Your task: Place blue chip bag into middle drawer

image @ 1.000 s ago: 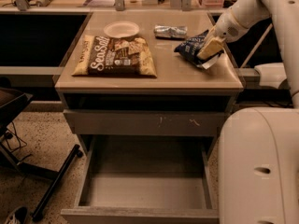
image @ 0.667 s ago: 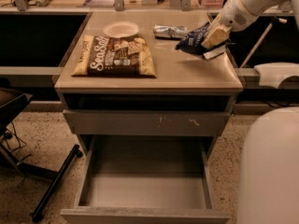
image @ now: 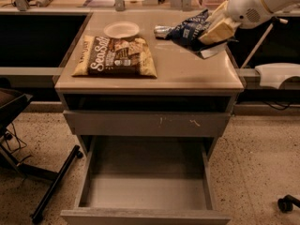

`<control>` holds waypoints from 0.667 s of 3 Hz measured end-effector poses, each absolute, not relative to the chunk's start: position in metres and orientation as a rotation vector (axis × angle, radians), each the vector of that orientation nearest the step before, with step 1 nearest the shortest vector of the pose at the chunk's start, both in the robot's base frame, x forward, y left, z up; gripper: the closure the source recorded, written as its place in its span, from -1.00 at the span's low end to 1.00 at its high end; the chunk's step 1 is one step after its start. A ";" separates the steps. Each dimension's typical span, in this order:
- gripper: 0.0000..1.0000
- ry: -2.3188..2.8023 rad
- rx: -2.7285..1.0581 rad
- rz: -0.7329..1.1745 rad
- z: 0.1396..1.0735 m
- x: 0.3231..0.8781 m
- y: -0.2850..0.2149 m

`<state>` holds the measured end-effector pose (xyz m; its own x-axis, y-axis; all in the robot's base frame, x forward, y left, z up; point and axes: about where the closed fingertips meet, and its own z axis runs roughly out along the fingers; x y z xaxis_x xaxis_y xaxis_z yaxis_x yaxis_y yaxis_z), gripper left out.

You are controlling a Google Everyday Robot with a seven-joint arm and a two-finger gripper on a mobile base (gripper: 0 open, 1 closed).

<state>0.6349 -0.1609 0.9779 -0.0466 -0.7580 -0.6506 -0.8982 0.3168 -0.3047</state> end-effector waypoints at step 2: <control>1.00 1.919 -1.388 0.340 0.925 0.572 -0.173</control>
Offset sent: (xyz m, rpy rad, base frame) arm -0.0400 -0.0040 -0.0095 0.0714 0.0108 -0.0403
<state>0.5718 -0.1729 0.9251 -0.1493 -0.7092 -0.6890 -0.9028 0.3821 -0.1976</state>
